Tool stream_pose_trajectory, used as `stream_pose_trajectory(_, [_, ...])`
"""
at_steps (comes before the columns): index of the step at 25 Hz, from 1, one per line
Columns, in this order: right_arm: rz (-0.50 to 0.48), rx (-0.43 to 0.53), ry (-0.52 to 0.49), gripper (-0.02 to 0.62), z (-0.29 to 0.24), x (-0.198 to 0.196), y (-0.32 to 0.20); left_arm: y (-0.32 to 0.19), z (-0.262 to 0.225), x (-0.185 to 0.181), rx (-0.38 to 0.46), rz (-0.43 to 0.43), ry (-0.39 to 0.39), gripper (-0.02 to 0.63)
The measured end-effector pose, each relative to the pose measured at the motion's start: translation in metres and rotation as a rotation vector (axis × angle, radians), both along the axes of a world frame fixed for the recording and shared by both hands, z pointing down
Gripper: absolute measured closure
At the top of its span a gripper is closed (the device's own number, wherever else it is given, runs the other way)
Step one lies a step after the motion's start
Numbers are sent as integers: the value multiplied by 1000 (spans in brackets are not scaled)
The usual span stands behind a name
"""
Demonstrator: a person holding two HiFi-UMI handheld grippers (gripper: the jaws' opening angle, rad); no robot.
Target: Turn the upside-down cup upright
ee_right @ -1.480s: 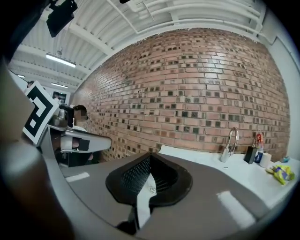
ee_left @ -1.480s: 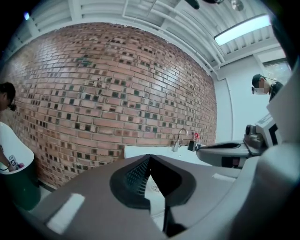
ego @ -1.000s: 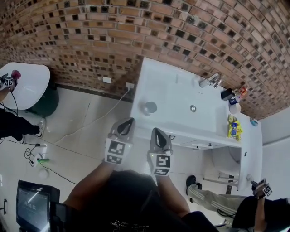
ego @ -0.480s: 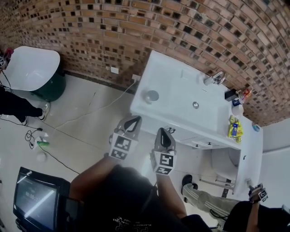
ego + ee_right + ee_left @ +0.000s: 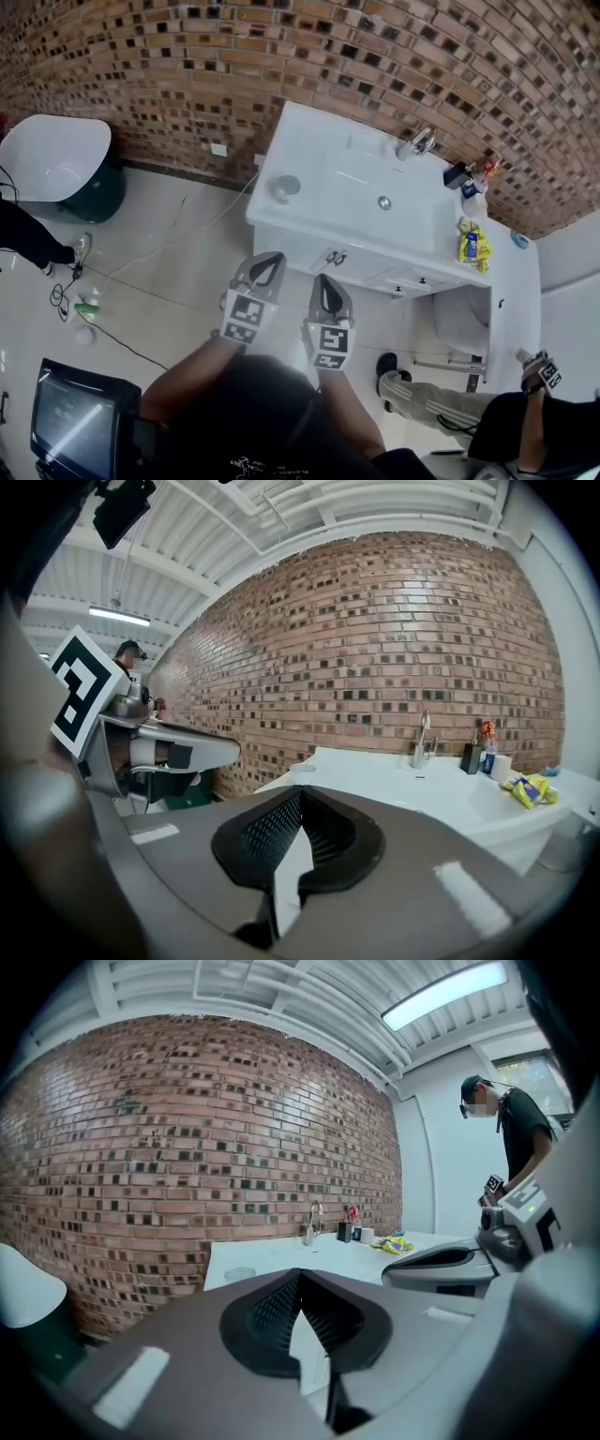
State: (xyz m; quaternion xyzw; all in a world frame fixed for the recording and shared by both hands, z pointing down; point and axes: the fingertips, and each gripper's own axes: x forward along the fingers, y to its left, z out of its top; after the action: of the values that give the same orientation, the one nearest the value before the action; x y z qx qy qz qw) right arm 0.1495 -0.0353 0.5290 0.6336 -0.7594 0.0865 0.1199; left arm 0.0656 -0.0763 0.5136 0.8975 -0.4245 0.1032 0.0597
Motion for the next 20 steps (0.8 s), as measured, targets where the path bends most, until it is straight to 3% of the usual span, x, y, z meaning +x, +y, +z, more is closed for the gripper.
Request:
stream_pose_trajectory(9, [35,-39,-16,581,8,41,62,65,9,44,-7,53,-35,612])
stream_pose_trajectory(20, [-1,12,-45,581,9,26,91,114,18,27,-32,-33,-65,612])
